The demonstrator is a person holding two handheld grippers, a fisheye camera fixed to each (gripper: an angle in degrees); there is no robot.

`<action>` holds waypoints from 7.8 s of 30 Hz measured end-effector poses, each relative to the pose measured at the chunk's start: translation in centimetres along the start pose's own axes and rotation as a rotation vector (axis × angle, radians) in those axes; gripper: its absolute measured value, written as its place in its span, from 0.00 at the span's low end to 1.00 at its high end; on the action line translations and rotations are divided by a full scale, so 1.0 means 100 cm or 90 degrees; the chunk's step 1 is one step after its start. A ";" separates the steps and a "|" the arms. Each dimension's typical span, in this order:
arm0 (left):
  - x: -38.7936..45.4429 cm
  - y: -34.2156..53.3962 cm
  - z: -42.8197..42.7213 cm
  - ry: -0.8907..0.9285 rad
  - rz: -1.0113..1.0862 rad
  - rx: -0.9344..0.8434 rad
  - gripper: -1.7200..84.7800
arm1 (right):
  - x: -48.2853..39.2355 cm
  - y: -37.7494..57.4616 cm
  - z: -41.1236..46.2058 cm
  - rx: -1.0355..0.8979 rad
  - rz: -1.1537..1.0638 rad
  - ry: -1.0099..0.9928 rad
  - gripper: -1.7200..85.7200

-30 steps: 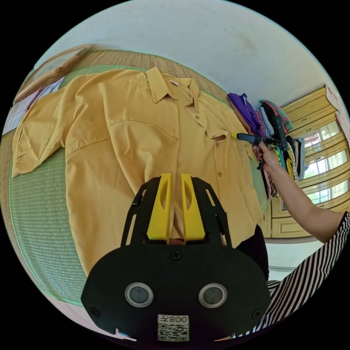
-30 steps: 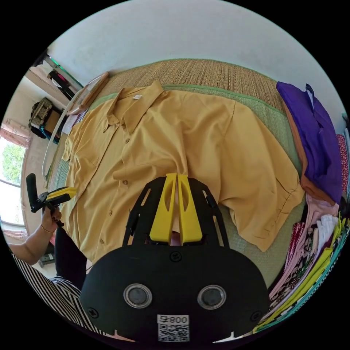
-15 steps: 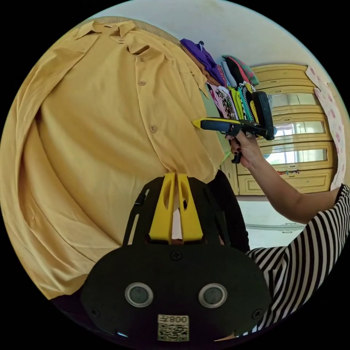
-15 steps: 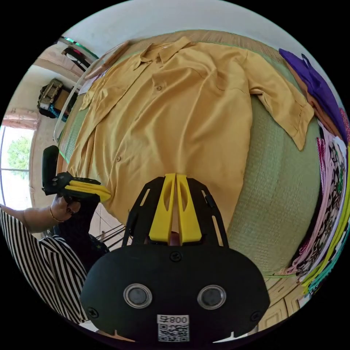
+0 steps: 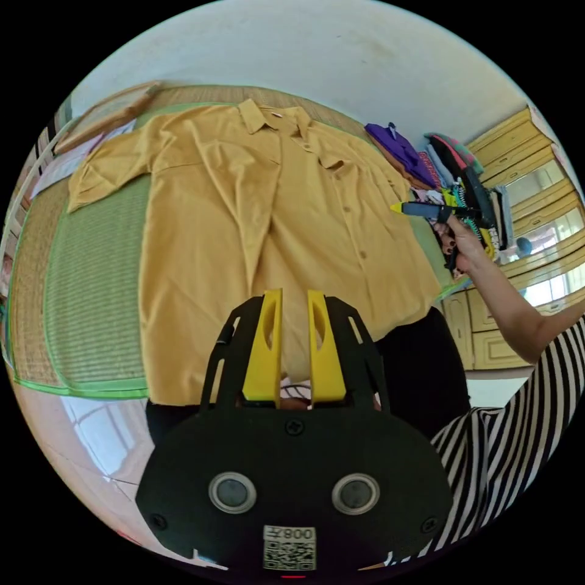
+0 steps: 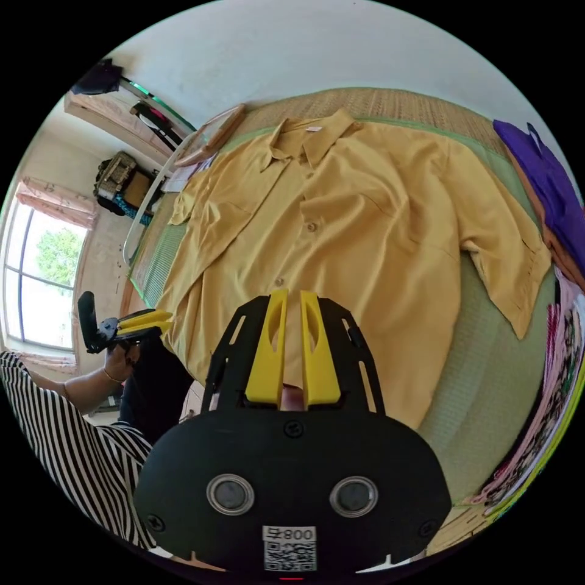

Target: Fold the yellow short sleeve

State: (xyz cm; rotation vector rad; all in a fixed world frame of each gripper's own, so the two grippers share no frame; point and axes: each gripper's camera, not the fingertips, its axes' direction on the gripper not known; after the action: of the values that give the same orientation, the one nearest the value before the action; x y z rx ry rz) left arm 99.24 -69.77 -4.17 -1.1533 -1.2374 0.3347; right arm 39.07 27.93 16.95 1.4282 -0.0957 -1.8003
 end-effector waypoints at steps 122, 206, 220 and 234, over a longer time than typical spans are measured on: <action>-0.059 -0.351 0.063 0.081 0.082 0.050 0.10 | -0.195 -0.005 0.033 -0.117 -0.058 0.159 0.09; 0.015 -0.123 0.134 0.286 -0.016 -0.145 0.09 | -0.070 0.098 0.219 -0.140 -0.040 -0.128 0.02; 0.020 -0.108 0.163 0.359 -0.030 -0.129 0.12 | 0.067 0.103 0.226 -0.104 0.104 -0.474 0.02; 0.023 -0.072 0.098 0.326 0.025 -0.109 0.03 | 0.077 0.113 0.216 -0.085 0.117 -0.465 0.02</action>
State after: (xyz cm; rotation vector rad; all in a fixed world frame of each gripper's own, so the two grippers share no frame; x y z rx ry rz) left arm 89.09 -66.34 1.97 -1.3103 -0.8032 -0.0436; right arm 26.86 6.78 24.43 0.5923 -0.4532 -2.0387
